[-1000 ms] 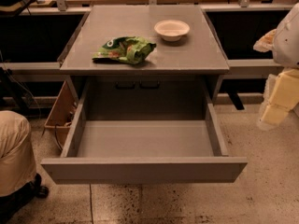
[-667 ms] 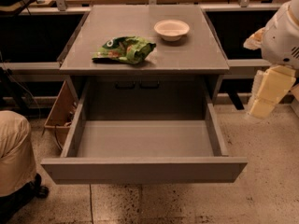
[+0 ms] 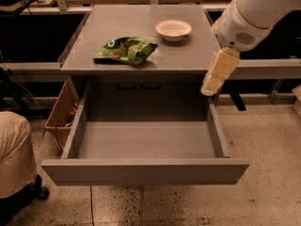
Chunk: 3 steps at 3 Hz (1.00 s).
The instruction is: Place green rice chip bag into top drawer
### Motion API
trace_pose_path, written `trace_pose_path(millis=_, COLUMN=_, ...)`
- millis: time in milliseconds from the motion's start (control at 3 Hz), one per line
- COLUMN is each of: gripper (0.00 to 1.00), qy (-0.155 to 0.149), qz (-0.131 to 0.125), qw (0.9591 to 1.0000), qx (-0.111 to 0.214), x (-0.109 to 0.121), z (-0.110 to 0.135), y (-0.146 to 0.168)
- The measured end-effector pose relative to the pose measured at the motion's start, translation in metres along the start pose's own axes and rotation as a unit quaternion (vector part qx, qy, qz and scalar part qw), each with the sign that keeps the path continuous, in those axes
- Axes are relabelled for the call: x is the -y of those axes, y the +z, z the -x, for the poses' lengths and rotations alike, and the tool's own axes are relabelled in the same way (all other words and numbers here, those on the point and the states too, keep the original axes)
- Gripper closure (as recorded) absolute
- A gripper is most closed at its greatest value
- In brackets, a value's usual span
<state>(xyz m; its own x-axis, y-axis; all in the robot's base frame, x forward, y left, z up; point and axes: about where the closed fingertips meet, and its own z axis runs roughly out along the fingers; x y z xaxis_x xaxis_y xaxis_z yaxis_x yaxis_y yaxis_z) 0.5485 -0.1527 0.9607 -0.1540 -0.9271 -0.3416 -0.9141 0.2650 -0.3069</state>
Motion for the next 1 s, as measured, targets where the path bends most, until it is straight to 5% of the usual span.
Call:
trace_pose_path(millis=333, gripper=0.0, qy=0.01, qz=-0.014, qw=0.999, qx=0.041, x=0.034, z=0.053, y=0.039)
trace_pose_path(millis=1000, gripper=0.0, qy=0.021, qz=-0.012, qw=0.998, qx=0.059, x=0.043, z=0.074, y=0.052)
